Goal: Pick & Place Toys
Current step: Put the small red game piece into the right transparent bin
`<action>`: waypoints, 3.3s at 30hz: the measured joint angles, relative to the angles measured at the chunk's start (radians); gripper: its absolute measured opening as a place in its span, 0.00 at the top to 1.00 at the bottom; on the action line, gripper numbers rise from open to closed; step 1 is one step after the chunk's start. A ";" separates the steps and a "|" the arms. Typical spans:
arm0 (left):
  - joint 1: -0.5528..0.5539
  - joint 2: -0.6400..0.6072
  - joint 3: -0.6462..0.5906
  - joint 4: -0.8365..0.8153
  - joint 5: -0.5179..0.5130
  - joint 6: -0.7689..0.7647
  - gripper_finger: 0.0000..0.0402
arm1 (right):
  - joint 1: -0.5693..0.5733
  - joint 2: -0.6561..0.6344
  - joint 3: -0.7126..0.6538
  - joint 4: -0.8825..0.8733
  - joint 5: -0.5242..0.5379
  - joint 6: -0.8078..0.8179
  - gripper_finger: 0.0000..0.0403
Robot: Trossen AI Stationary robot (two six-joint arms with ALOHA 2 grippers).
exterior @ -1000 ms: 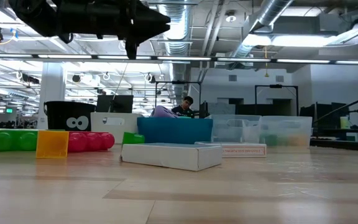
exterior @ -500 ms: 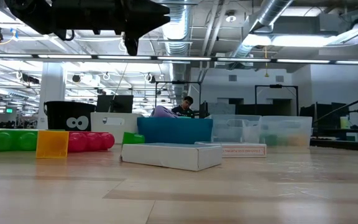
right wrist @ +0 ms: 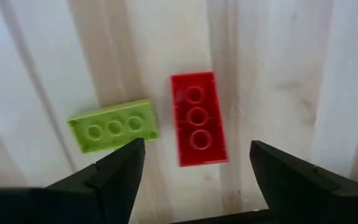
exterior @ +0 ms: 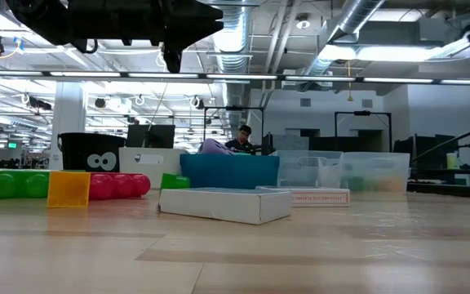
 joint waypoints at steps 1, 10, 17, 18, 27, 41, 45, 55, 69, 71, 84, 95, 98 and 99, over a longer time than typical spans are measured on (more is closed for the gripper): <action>0.000 0.000 0.000 0.000 0.000 0.000 0.81 | -0.009 0.000 -0.006 0.000 -0.001 -0.007 0.29; 0.000 0.000 0.000 0.000 0.000 0.000 0.81 | -0.093 0.000 -0.100 0.043 -0.188 -0.023 0.29; 0.000 0.000 0.000 -0.001 0.000 0.000 0.81 | -0.093 0.000 -0.103 0.104 -0.171 -0.016 0.29; 0.000 0.000 0.000 -0.001 0.000 0.000 0.81 | -0.093 0.000 -0.103 0.103 -0.166 -0.015 0.29; 0.000 0.000 0.000 -0.001 0.000 0.000 0.81 | -0.093 0.000 -0.110 0.103 -0.157 -0.019 0.29; 0.000 0.000 0.000 -0.001 0.000 0.001 0.81 | -0.092 0.000 -0.138 0.113 -0.184 0.073 0.56; 0.000 0.000 0.000 -0.002 0.000 0.001 0.81 | -0.093 -0.002 -0.137 0.148 -0.186 0.075 0.67; 0.000 0.000 0.000 -0.002 0.000 0.002 0.81 | -0.084 -0.003 -0.124 0.143 -0.154 0.163 0.67; 0.000 0.000 0.000 -0.006 0.000 0.000 0.81 | -0.147 -0.007 0.173 -0.272 0.479 0.272 0.67; 0.000 0.000 0.000 -0.008 0.000 0.000 0.81 | -0.175 -0.007 0.224 -0.420 0.577 0.352 0.67; -0.005 0.000 0.000 -0.084 0.000 -0.102 0.81 | -0.619 -0.163 0.252 -0.445 0.807 0.212 0.67; -0.009 0.000 0.000 -0.069 -0.005 -0.107 0.81 | -1.040 -0.213 0.251 -0.241 0.744 -0.204 0.66; -0.023 0.000 0.000 -0.070 -0.005 -0.131 0.81 | -1.117 -0.197 0.251 -0.139 0.704 -0.318 0.63; -0.029 0.000 0.000 -0.070 -0.005 -0.144 0.81 | -1.137 -0.188 0.251 -0.112 0.694 -0.355 0.62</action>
